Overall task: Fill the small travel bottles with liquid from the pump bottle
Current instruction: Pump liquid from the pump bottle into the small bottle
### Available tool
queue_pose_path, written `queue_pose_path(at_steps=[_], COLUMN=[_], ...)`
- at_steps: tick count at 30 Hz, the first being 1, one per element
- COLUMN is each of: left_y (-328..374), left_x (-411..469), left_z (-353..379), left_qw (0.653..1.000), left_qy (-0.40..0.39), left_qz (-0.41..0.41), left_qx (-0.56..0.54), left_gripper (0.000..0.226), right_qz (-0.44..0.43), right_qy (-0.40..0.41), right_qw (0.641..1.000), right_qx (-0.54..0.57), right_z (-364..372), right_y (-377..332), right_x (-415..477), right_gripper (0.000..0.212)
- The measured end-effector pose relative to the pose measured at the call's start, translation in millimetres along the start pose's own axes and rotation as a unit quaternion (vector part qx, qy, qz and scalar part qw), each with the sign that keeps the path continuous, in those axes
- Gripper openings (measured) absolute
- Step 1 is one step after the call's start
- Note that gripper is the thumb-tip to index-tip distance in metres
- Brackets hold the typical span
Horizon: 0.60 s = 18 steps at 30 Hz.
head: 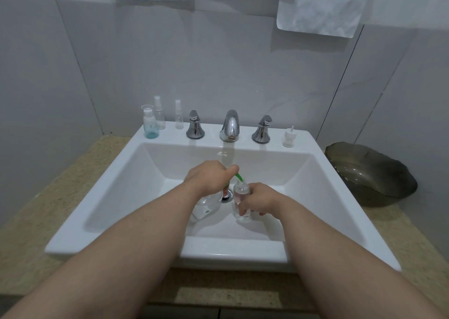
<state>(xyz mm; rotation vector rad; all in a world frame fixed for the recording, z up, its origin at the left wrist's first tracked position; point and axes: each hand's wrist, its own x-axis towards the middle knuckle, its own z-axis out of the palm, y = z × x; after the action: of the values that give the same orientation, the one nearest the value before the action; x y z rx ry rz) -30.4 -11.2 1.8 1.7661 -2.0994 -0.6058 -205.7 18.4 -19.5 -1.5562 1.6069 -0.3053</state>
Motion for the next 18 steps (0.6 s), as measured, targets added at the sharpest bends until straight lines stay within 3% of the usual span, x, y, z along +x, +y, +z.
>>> queue_pose_path(at_steps=[11, 18], left_y=[0.0, 1.4], left_x=[1.2, -2.6], left_z=[0.2, -2.0], left_qw=[1.000, 1.000], left_qy=[0.000, -0.005], left_qz=[0.000, 0.003], left_qx=[0.017, 0.006], left_gripper=[0.057, 0.075], right_qz=[-0.001, 0.002], right_qy=[0.001, -0.002], right_qw=[1.000, 1.000], right_qx=[-0.004, -0.007], right_z=[0.1, -0.4], right_y=[1.4, 1.0], right_x=[2.1, 2.4], right_gripper=[0.022, 0.024])
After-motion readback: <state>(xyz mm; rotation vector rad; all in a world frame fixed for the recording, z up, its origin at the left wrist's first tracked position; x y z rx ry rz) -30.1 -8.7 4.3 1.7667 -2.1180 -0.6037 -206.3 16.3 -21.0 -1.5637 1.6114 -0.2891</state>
